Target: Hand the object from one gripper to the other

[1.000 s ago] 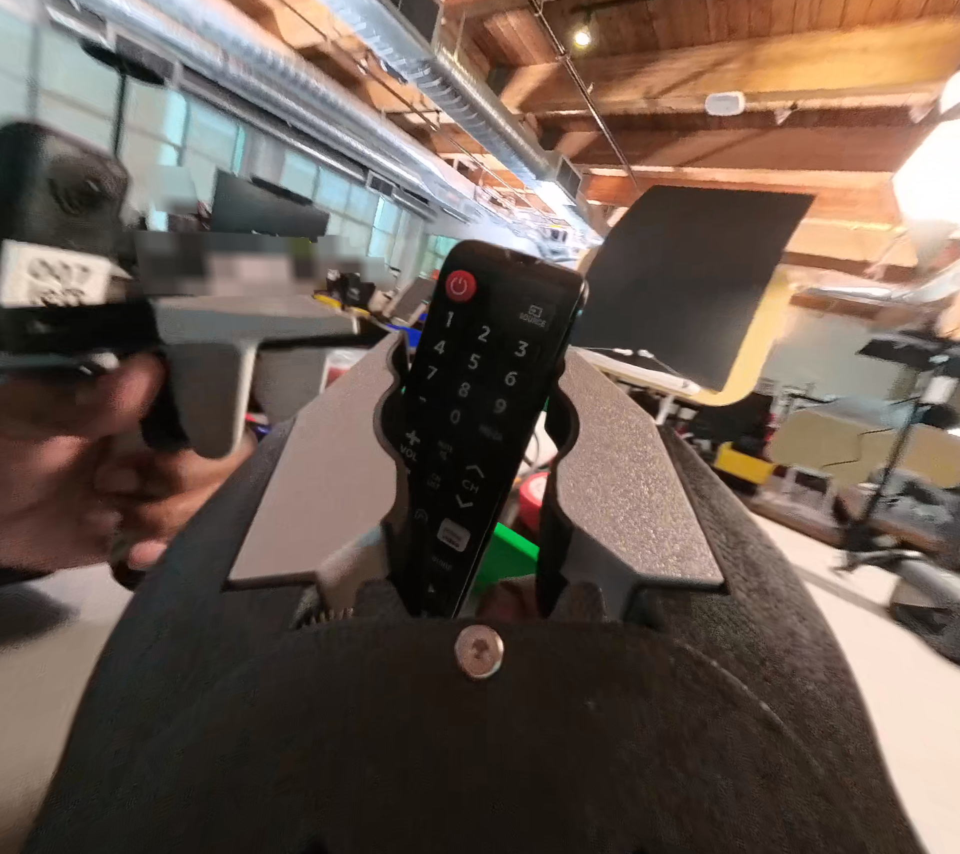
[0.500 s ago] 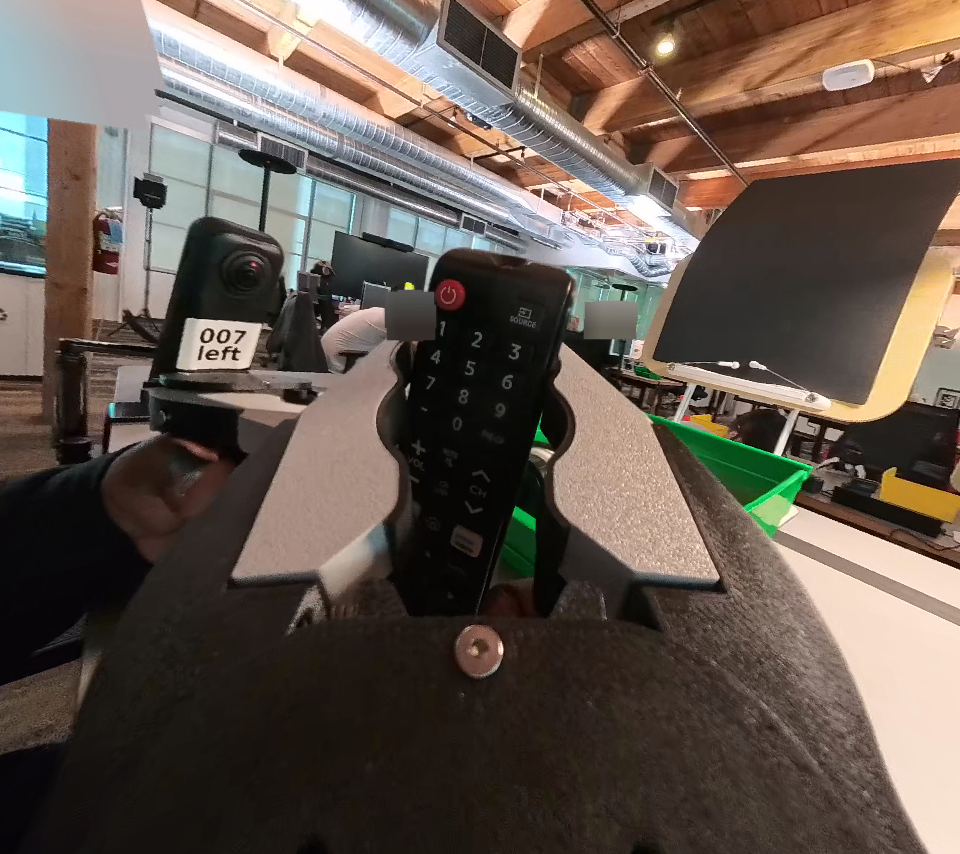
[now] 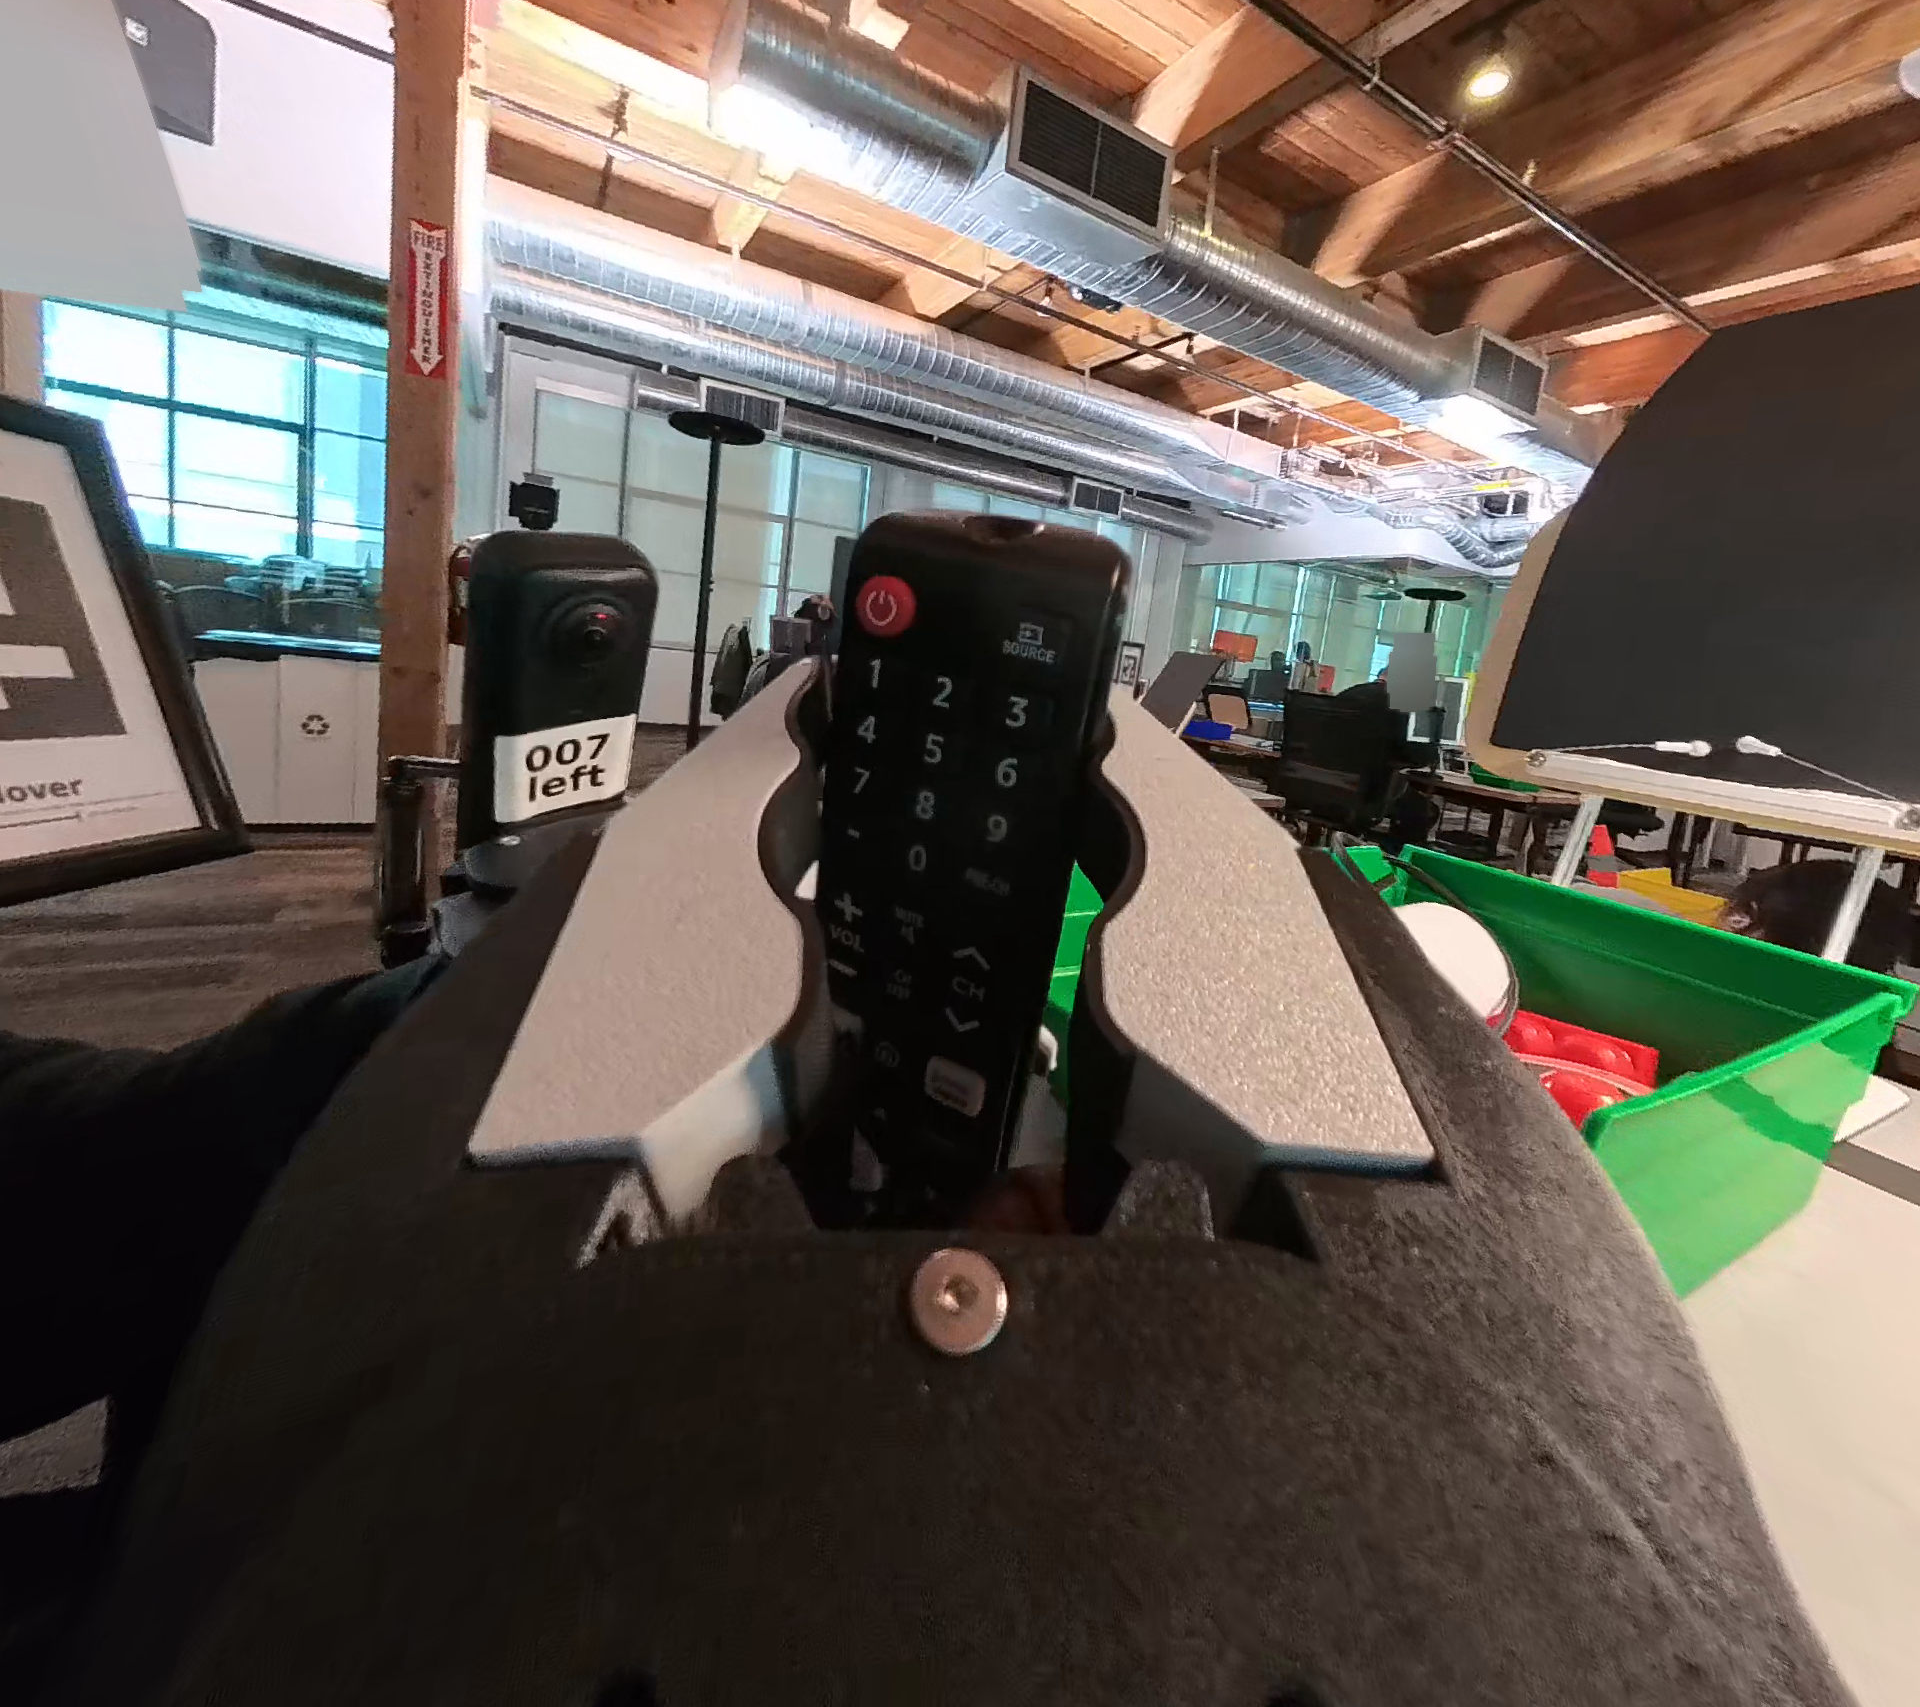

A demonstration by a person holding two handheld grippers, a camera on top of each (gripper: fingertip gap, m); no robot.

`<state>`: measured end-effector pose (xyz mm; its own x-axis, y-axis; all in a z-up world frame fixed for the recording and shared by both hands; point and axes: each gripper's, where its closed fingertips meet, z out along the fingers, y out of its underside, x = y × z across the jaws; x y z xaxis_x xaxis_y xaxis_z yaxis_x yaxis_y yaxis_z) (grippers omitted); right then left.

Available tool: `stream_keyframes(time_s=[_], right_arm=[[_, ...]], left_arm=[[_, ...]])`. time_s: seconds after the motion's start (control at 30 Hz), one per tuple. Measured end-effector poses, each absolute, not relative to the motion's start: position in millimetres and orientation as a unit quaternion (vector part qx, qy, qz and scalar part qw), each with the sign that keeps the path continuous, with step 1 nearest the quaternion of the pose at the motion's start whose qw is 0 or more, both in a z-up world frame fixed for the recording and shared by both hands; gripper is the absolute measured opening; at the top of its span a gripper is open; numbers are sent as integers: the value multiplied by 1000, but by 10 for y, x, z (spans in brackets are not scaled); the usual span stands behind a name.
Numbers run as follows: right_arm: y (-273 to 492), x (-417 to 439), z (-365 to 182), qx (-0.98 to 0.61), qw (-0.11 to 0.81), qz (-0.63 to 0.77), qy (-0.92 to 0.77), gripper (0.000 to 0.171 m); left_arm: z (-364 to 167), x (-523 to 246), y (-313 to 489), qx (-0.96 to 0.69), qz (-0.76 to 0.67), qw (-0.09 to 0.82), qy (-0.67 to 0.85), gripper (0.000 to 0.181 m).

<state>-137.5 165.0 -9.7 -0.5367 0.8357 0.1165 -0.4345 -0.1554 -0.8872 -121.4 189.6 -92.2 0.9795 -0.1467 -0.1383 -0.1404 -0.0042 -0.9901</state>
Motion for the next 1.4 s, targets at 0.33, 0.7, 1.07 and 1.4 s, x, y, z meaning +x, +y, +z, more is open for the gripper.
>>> stream_keyframes(time_s=[0.33, 0.7, 1.07, 1.4], right_arm=[[1656, -1380, -80, -212, 416, 748, -471, 53], [1528, -1494, -258, -233, 366, 738, -517, 52], [1228, -1582, -644, -227, 333, 673, -620, 35], [1187, -1577, -689, -222, 331, 665, -631, 35]], left_arm=[[-825, -1315, 1843, -696, 30, 712, 95, 26], [-393, -1465, 1592, -597, -122, 793, 12, 26], [-239, -1459, 1463, -545, -206, 813, 3, 25], [-181, -1482, 1410, -523, -230, 821, -4, 25]])
